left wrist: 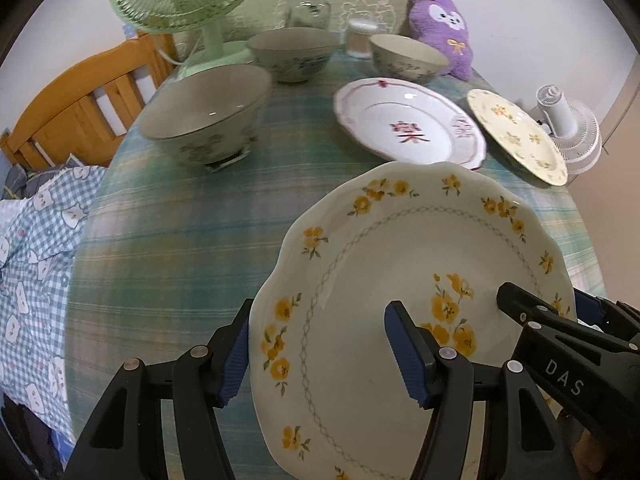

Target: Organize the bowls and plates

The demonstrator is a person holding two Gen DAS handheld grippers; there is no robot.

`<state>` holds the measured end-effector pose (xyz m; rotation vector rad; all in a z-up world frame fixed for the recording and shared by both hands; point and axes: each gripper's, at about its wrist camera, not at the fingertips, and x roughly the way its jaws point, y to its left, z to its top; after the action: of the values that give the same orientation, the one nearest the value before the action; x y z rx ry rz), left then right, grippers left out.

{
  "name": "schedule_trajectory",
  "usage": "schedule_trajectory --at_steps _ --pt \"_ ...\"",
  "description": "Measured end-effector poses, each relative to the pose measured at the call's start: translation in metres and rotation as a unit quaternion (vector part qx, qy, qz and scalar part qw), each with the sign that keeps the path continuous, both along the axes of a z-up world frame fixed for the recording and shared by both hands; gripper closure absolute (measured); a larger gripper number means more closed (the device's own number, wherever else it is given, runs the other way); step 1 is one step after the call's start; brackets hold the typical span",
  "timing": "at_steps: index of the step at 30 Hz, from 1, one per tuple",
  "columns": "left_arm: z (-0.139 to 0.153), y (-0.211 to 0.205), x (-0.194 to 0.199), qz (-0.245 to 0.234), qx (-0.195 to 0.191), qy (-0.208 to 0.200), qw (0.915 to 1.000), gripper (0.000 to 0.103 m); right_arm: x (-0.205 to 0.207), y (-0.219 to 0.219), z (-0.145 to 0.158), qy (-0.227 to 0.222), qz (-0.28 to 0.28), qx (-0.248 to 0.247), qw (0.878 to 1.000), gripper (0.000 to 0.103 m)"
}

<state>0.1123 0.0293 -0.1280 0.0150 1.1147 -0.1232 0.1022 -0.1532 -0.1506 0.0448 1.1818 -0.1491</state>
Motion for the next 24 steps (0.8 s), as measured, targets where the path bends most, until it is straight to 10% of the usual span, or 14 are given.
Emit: schedule_trajectory --at_steps 24 --pt "-0.036 -0.160 0.007 0.062 0.014 0.022 0.9977 0.038 0.020 -0.167 -0.025 0.011 0.039 0.010 0.999 0.037"
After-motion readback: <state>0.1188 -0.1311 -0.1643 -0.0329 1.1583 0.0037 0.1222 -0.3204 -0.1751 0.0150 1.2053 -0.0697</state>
